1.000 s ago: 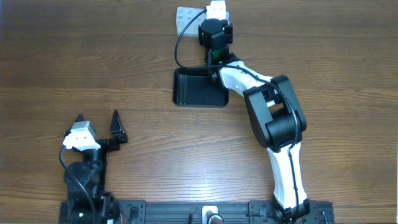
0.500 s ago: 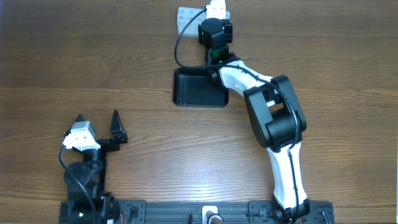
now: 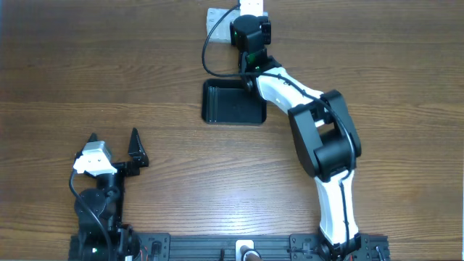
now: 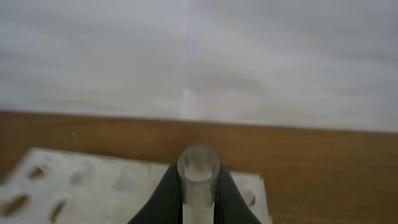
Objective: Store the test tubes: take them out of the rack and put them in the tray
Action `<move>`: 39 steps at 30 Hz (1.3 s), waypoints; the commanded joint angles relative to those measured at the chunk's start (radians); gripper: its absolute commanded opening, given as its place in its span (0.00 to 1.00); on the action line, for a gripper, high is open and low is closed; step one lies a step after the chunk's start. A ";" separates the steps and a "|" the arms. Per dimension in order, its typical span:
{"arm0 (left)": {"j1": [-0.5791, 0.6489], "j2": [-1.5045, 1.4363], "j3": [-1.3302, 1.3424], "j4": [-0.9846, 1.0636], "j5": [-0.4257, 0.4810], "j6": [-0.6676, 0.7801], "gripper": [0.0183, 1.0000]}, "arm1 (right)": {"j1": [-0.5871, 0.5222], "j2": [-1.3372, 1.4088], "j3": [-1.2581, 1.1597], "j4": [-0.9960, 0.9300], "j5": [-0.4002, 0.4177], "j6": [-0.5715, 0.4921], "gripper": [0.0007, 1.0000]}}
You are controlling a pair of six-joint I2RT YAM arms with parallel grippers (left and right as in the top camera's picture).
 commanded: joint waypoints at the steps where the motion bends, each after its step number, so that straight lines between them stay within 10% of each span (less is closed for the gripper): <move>1: 0.003 -0.008 -0.004 0.001 -0.011 -0.010 1.00 | 0.025 -0.180 0.027 0.003 -0.001 0.016 0.01; 9: 0.003 -0.008 -0.004 0.001 -0.011 -0.010 1.00 | 0.049 -0.402 0.027 -0.188 -0.050 0.138 0.01; 21: 0.003 -0.008 -0.004 0.001 -0.011 -0.010 1.00 | 0.101 -0.533 0.027 -1.106 -0.355 0.317 0.03; 39: 0.003 -0.008 -0.004 0.001 -0.011 -0.010 1.00 | 0.059 -0.172 0.227 -1.318 -0.393 0.546 0.05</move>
